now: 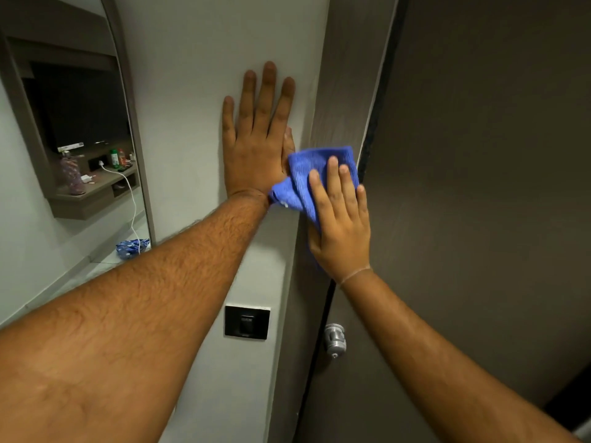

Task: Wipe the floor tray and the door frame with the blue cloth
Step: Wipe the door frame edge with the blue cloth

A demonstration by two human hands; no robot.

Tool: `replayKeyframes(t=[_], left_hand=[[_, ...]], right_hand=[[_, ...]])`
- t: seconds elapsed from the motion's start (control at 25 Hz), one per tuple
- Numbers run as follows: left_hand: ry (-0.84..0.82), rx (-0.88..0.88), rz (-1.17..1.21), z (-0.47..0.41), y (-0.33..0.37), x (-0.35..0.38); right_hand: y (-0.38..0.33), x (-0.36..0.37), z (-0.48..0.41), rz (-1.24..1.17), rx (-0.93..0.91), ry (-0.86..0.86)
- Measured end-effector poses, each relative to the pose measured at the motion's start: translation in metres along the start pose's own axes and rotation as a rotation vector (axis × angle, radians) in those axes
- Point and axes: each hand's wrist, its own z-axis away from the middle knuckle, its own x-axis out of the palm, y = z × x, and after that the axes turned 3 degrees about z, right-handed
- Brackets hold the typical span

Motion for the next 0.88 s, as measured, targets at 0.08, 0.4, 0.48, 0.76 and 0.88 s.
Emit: replayKeyframes(t=[0.08,0.4,0.48,0.76,0.88], left_hand=[[0.002,-0.006,0.027,-0.002,0.000,0.001],[-0.005,0.022,0.175,0.001,-0.005,0.000],[-0.006,0.020,0.167,0.003,-0.007,0.002],[-0.086,0.011,0.155,0.005,-0.008,-0.005],[-0.162,0.020,0.201,0.005,0.001,-0.019]], right_hand=[[0.004,-0.013,-0.046,-0.016,0.025,0.036],[0.027,-0.057,-0.203,-0.122,0.034,0.104],[0.031,-0.067,-0.230,-0.181,0.060,0.123],[0.045,-0.097,-0.215,-0.419,0.278,0.197],[0.060,-0.127,-0.153,-0.430,0.405,0.157]])
